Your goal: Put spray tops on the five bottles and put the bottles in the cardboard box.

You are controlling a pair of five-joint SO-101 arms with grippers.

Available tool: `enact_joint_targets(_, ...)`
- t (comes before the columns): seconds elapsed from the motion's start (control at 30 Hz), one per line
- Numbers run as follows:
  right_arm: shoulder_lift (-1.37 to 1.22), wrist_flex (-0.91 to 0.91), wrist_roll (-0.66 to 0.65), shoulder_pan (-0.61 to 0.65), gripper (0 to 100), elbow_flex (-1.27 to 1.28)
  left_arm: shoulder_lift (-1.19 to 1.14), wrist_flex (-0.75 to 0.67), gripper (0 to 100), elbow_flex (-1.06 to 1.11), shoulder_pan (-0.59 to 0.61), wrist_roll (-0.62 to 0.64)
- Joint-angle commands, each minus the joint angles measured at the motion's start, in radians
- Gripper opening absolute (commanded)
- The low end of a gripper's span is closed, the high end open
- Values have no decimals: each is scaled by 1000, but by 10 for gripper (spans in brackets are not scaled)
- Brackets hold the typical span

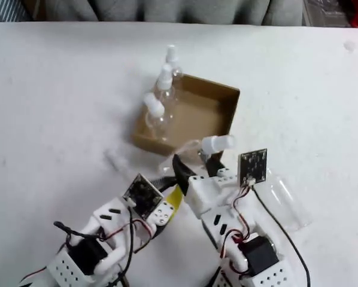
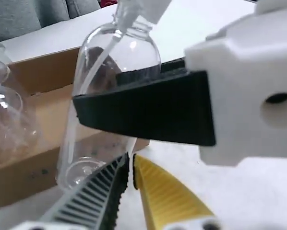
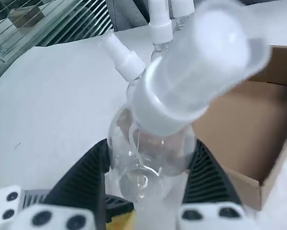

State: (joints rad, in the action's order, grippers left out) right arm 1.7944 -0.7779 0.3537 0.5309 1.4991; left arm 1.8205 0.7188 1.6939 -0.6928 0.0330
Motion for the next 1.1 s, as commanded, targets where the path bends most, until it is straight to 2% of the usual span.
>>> enact_joint_targets(0.0,7,-2,-12,7,16,-55,4,-40,20,-2,35,-12)
enact_joint_targets(0.2,5,61,-6,-47,16,-31,4,-38,20,-2,35,-12)
enact_joint_targets(0.33,5,272,-6,-145,16,74,4,-38,20,-2,35,-12)
enact_joint_targets(0.53,2,561,-6,-226,16,192,5,-11,20,-2,38,-14)
enact_joint_targets(0.7,4,567,-5,-254,16,192,8,68,20,-2,133,-23)
enact_joint_targets(0.83,4,567,-12,-254,16,192,8,130,20,-2,236,-95)
enact_joint_targets(0.97,2,567,-15,-259,16,192,8,166,20,-2,334,-117)
enact_joint_targets(1.07,2,568,-64,-295,16,192,8,175,20,-2,397,-117)
